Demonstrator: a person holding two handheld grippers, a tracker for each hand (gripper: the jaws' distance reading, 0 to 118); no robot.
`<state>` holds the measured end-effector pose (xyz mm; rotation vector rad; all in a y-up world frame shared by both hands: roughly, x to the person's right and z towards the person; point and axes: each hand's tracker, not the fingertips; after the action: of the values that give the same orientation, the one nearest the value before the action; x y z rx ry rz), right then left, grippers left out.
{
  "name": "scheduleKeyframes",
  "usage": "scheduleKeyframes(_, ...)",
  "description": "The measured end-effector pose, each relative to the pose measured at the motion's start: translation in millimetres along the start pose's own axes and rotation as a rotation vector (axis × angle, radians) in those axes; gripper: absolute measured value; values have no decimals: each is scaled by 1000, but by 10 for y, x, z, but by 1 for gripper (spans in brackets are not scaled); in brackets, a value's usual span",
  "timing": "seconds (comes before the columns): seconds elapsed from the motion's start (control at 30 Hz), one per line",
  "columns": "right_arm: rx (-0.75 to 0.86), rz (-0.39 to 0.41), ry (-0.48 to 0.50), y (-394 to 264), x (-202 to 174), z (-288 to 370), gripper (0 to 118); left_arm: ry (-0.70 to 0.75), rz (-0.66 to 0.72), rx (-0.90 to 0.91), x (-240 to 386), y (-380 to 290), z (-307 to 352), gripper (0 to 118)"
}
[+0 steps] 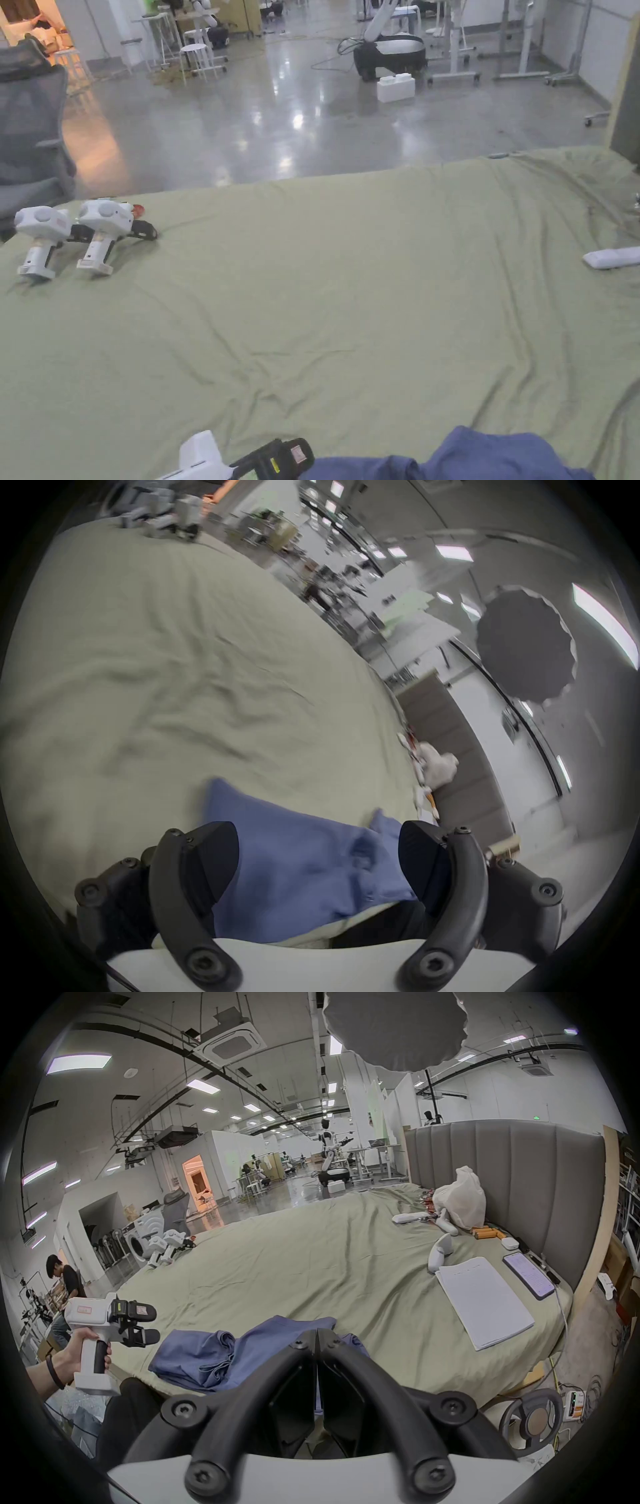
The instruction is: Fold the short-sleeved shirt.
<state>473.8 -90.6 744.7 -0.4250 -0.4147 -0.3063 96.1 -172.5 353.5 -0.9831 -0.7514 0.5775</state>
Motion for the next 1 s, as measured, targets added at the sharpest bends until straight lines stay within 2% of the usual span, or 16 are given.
scheduleKeyframes(0.1,-11,17,11,-2,-47,22,0,51,175,7,-426,43,35,97)
scheduleKeyframes(0.2,-11,17,10,-9,-36,52,0,-24,314,-33,-722,-77,-108,96)
scheduleKeyframes(0.27,-14,10,2,-22,19,65,0,-129,356,-3,-819,-209,-207,88)
scheduleKeyframes(0.3,-14,6,-4,-21,31,72,0,-181,388,21,-820,-284,-249,79)
scheduleKeyframes(0.33,-14,2,-10,-16,40,86,0,-175,443,25,-837,-337,-310,58)
scheduleKeyframes(0.37,-11,0,-13,-11,44,100,0,-138,463,-2,-837,-386,-377,45)
scheduleKeyframes(0.47,-7,-4,-14,6,62,118,0,-89,335,9,-763,-425,-413,9)
scheduleKeyframes(0.5,-9,1,-21,22,52,123,0,-35,307,25,-726,-402,-379,7)
scheduleKeyframes(0.67,4,-2,-17,42,62,109,0,-85,288,60,-606,-154,12,5)
scheduleKeyframes(0.83,5,-14,7,4,86,48,0,62,74,125,-178,308,617,5)
scheduleKeyframes(0.87,8,-15,12,-14,89,48,0,61,65,156,-43,311,599,5)
scheduleKeyframes(1.0,14,-34,1,-41,89,110,0,-75,-4,39,646,78,103,5)
